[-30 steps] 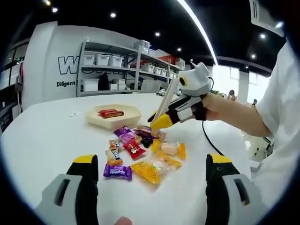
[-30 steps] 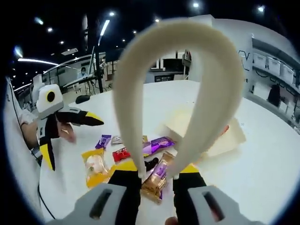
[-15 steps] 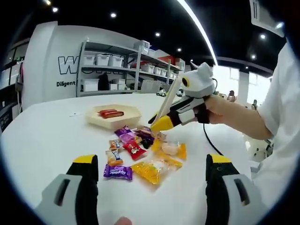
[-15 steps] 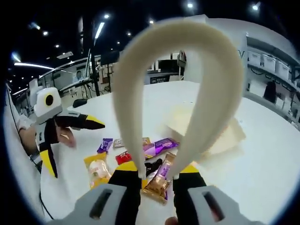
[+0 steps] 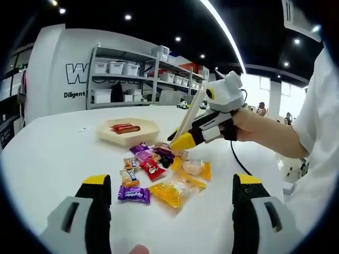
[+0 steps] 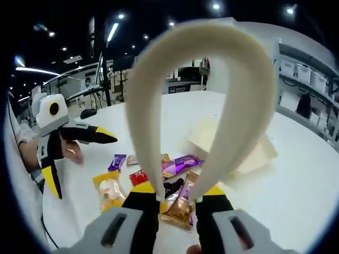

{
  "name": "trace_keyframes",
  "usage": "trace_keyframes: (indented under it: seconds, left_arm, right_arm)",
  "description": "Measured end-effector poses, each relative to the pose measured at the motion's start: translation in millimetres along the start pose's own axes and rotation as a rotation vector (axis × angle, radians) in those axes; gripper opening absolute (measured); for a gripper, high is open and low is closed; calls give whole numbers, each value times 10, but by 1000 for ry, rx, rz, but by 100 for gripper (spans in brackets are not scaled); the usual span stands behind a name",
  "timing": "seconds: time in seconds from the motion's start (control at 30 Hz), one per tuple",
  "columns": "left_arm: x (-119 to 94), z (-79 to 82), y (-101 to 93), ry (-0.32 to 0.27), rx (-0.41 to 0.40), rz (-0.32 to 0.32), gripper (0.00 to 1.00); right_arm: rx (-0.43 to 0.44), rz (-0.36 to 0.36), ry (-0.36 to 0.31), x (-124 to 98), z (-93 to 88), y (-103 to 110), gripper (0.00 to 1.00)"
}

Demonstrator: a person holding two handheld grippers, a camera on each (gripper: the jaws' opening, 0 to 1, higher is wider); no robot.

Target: Place the target food into the container with the food tongs after gripping and lifting it, then release it inside without dropping or visibly crushing the food.

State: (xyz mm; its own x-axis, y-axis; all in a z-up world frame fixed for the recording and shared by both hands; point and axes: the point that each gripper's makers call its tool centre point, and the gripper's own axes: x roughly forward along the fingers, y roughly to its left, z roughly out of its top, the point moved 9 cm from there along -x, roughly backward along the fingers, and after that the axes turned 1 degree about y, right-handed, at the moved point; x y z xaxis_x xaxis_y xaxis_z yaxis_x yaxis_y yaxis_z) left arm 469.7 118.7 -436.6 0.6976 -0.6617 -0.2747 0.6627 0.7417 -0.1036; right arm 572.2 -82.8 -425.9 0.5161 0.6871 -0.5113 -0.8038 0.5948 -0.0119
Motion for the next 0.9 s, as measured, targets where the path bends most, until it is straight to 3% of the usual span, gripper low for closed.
trace_keyframes:
  seconds: [0.9]
  left_arm:
    - [47, 5, -9, 4, 2, -8, 93]
  right_arm:
    - [-15, -56, 7, -141, -55, -280, 22]
